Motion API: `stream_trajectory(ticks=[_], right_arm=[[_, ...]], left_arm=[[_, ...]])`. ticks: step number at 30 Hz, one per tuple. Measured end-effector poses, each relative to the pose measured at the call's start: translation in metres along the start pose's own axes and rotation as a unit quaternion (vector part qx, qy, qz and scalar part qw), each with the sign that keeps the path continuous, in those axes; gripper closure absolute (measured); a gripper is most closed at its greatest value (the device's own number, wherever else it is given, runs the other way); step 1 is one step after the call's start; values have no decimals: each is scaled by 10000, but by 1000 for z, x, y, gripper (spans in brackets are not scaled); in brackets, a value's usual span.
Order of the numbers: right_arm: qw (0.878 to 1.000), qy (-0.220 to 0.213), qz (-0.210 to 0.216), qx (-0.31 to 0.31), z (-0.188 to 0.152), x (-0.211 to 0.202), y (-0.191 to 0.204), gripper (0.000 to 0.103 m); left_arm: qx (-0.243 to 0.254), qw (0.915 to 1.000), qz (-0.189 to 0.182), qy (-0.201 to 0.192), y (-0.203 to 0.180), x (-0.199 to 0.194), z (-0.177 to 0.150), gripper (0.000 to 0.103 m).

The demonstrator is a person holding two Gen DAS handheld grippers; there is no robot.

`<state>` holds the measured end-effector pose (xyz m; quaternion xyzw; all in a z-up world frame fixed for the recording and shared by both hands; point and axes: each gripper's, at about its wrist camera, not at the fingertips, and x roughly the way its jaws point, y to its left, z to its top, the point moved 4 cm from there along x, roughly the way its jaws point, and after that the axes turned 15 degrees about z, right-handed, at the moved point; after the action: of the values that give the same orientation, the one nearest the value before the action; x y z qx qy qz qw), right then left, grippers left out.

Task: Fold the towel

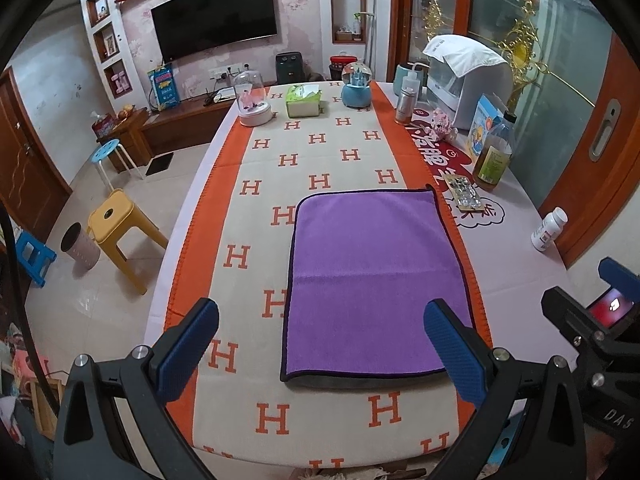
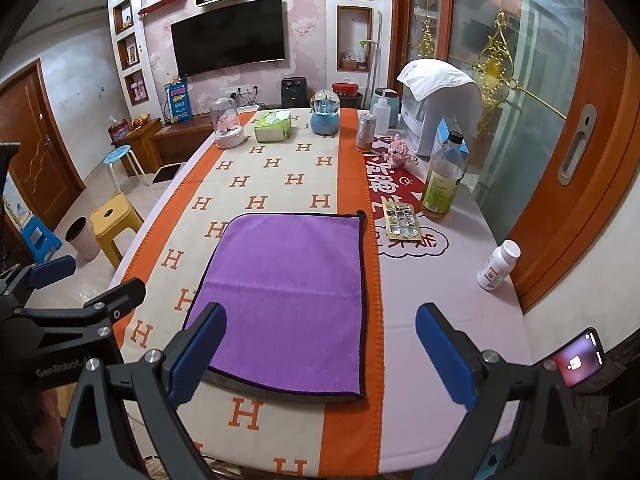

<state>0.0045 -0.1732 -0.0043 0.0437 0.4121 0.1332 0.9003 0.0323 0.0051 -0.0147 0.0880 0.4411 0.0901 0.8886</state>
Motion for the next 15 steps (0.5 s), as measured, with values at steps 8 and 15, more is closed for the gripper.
stream_trajectory(ticks=[8, 15], right_arm=[[9997, 158, 50, -188, -14, 17, -17, 13], [9972, 466, 149, -574, -49, 47, -35, 14]], left_arm=[[540, 9985, -106, 57, 6, 34, -15, 1], [1180, 9913, -380, 446, 7, 82, -53, 1]])
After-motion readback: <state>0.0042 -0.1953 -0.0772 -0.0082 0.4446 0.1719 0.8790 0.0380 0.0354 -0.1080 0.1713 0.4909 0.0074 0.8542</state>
